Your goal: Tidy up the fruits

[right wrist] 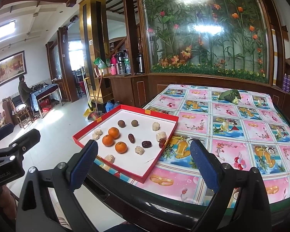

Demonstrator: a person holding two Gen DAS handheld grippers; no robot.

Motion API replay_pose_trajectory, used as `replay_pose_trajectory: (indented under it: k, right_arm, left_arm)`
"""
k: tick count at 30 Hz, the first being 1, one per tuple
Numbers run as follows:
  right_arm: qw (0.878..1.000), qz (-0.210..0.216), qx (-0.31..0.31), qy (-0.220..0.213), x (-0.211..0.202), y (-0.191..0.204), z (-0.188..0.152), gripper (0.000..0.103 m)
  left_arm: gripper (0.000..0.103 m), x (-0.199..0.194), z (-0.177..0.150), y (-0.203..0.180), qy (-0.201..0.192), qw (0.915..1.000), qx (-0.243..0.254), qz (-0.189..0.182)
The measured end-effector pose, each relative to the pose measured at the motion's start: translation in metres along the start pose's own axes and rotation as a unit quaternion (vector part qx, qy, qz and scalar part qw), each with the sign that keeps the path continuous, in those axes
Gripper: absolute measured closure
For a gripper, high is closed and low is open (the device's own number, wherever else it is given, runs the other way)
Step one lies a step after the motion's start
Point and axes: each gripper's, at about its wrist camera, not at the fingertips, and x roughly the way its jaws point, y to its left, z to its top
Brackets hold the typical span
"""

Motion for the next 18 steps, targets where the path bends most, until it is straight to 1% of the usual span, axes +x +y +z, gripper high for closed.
replay_pose_trajectory:
  k: [18]
  right_arm:
    - [1.000, -0.001, -0.006, 0.003, 0.0010, 0.0029, 0.0019, 0.007]
  left_arm:
    - [0.000, 0.0014, -0.0037, 0.0036, 0.003, 1.0000, -0.003, -0.003]
